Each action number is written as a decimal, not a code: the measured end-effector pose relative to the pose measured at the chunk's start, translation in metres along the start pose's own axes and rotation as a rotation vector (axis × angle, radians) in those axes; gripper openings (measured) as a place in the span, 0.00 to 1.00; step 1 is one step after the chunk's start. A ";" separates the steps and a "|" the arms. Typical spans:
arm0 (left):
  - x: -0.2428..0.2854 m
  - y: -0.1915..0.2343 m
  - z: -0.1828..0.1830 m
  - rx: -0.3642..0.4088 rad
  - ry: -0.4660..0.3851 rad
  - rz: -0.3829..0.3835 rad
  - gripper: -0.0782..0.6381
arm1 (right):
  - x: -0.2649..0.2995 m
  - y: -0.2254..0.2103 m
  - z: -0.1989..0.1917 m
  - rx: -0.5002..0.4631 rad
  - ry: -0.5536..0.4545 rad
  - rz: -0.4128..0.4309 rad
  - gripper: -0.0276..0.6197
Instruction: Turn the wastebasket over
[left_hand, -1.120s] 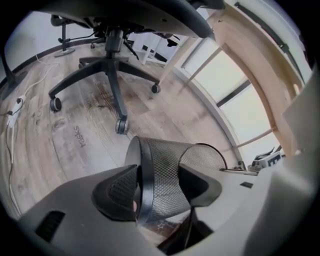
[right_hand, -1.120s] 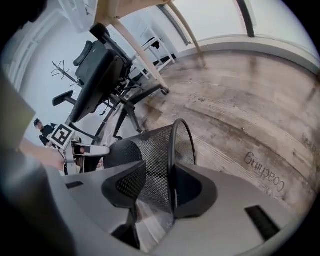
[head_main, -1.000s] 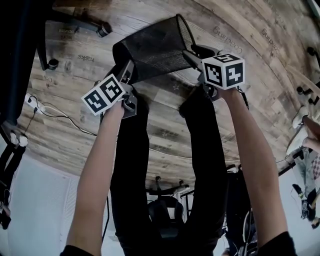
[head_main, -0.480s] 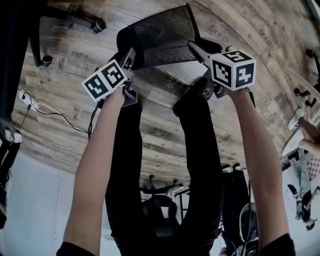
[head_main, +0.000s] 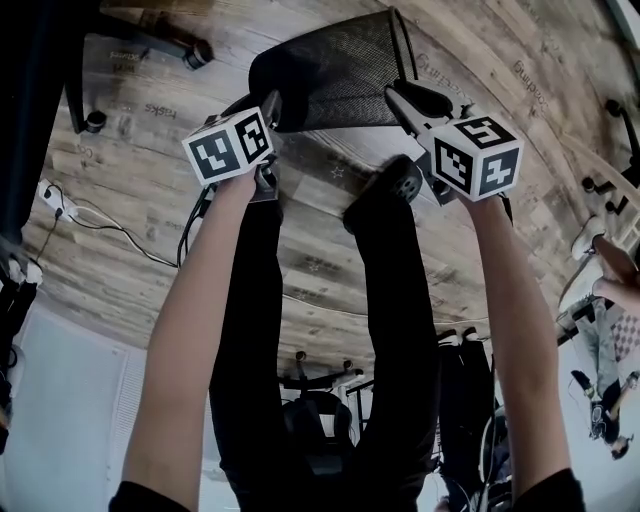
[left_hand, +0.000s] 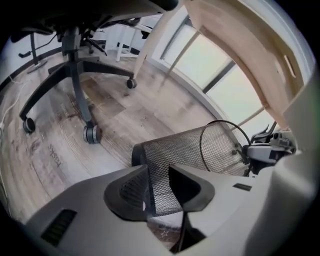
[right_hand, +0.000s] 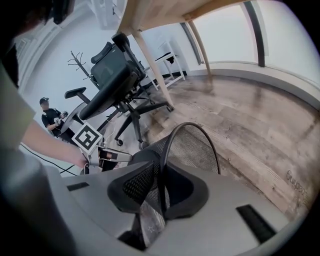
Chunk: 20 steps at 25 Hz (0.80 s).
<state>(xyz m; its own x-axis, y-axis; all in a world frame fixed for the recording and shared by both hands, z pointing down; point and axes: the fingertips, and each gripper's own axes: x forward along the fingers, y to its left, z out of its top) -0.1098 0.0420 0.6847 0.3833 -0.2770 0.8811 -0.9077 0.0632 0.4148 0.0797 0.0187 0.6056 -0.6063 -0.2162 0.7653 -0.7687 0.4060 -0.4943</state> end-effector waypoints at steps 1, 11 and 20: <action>0.000 -0.003 0.001 0.023 0.006 -0.001 0.31 | -0.001 0.001 0.002 -0.004 -0.003 0.000 0.18; -0.032 -0.065 0.027 0.024 -0.025 -0.158 0.33 | 0.002 0.042 0.018 -0.205 0.035 0.024 0.14; -0.077 -0.113 0.061 -0.076 -0.093 -0.328 0.35 | 0.003 0.070 0.012 -0.323 0.072 0.021 0.13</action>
<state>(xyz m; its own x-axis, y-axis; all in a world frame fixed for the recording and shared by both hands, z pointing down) -0.0469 -0.0020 0.5566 0.6324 -0.3799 0.6751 -0.7222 0.0263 0.6912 0.0210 0.0358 0.5683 -0.5969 -0.1460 0.7889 -0.6445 0.6729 -0.3631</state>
